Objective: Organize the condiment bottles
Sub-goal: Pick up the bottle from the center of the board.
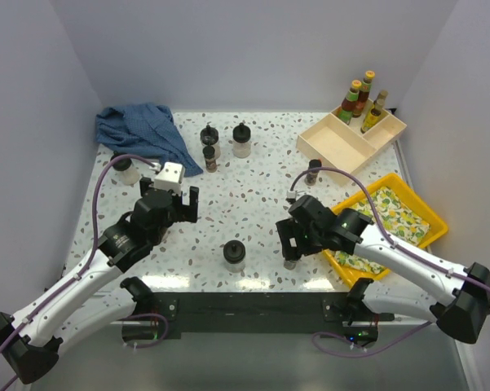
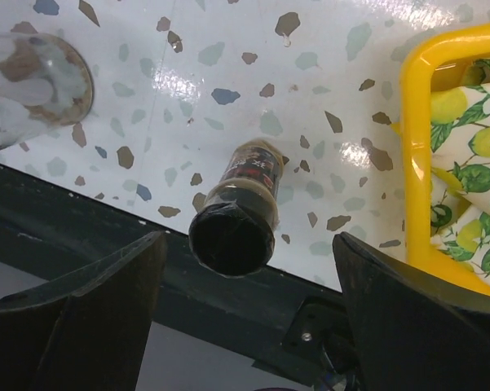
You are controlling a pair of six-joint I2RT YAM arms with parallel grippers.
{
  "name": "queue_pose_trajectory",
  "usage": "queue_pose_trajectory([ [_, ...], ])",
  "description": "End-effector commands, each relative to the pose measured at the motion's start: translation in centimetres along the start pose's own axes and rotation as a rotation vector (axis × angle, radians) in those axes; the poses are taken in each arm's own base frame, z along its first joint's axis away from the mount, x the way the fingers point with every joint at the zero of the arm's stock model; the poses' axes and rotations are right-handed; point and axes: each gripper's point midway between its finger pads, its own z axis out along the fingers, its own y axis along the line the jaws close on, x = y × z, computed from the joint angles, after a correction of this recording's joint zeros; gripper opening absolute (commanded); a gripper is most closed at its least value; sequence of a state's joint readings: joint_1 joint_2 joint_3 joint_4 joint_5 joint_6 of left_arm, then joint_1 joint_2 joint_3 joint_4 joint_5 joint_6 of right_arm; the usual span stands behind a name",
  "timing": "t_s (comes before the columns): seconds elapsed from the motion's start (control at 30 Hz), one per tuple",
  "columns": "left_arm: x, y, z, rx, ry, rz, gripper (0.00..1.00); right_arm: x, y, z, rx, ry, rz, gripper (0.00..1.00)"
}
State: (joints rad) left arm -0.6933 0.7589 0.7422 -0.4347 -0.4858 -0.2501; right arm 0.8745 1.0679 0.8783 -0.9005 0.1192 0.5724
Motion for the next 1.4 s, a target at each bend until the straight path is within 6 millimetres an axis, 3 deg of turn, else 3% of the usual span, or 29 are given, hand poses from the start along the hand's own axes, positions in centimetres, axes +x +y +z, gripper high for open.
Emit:
queue_pose_trajectory([
  [0.0, -1.0, -0.2, 0.0, 0.009, -0.038, -0.017, 1.00, -1.6, 0.4, -0.7, 0.060, -0.085, 0.007, 0.83],
  [0.17, -1.1, -0.2, 0.0, 0.009, -0.040, -0.018, 1.00, -1.4, 1.1, 0.8, 0.060, -0.120, 0.023, 0.70],
  [0.47, -1.0, -0.1, 0.0, 0.008, -0.037, -0.018, 1.00, -0.5, 0.4, 1.7, 0.114, -0.114, 0.038, 0.63],
  [0.9, -1.1, 0.0, -0.1, -0.001, -0.042, -0.021, 0.99, -1.3, 1.2, 0.6, 0.088, -0.119, 0.047, 0.05],
  [0.93, -1.1, 0.0, -0.1, -0.001, -0.042, -0.022, 1.00, -2.2, 1.5, 0.0, 0.083, -0.141, 0.049, 0.00],
  [1.1, -1.1, 0.0, -0.1, -0.001, -0.040, -0.022, 1.00, -4.5, 1.3, -2.0, 0.126, -0.192, 0.007, 0.00],
  [1.2, -1.1, 0.2, -0.2, -0.005, -0.043, -0.024, 1.00, -7.0, 1.1, -3.3, 0.180, -0.242, -0.027, 0.00],
  [1.37, -1.2, 0.2, -0.3, -0.005, -0.045, -0.025, 1.00, -12.9, 0.9, -5.1, 0.230, -0.315, -0.027, 0.00],
])
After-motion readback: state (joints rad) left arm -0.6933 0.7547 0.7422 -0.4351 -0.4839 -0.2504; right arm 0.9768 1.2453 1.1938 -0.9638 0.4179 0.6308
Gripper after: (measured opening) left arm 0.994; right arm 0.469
